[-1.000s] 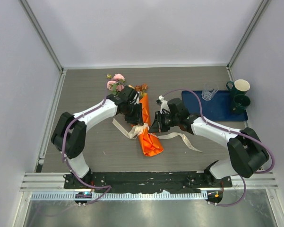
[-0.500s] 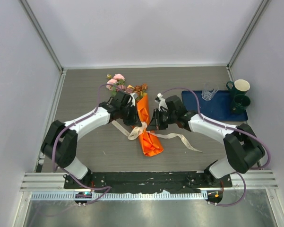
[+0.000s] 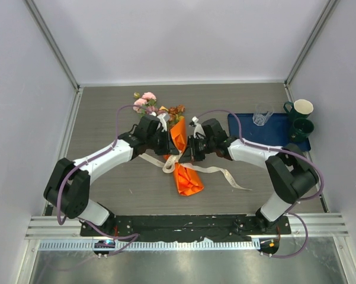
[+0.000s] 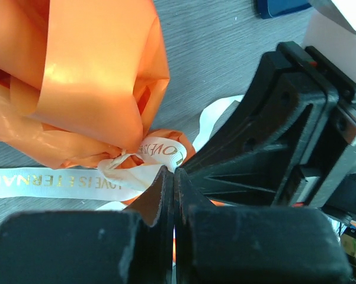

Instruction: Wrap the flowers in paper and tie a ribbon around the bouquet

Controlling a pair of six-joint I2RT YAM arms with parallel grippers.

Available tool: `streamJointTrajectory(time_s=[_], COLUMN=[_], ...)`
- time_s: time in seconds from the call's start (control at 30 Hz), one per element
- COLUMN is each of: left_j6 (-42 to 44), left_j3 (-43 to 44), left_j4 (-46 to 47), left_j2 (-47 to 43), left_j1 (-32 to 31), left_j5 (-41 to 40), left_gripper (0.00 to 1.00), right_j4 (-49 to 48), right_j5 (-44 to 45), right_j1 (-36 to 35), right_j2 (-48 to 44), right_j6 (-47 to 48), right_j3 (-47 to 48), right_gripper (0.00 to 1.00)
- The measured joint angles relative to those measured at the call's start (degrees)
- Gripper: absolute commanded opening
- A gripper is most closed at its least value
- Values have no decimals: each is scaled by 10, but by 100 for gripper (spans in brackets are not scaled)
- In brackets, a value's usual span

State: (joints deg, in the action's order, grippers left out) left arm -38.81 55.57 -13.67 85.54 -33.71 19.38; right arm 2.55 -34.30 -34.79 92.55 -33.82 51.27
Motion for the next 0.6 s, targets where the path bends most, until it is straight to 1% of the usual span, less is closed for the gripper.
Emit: streamJointTrajectory(time_s=[0.23, 0.33, 0.53, 0.6], left_j6=[2, 4, 8, 10], left_j3=[-6, -9, -22, -26], left_j4=[0, -8, -19, -24], left_j2=[0, -2, -11, -11], left_j1=[0, 0, 0, 0], left_j5=[8, 8, 7, 5], left_gripper=[0, 0, 0, 0], right_j4=[-12, -13, -58, -73], right_j5=[3, 14, 20, 16], right_j1=[0, 0, 0, 0], right_j2=[41, 45, 45, 45], right_j6=[16, 22, 11, 2], right_j3=[22, 24, 17, 12], right_gripper=[1, 2, 9, 15])
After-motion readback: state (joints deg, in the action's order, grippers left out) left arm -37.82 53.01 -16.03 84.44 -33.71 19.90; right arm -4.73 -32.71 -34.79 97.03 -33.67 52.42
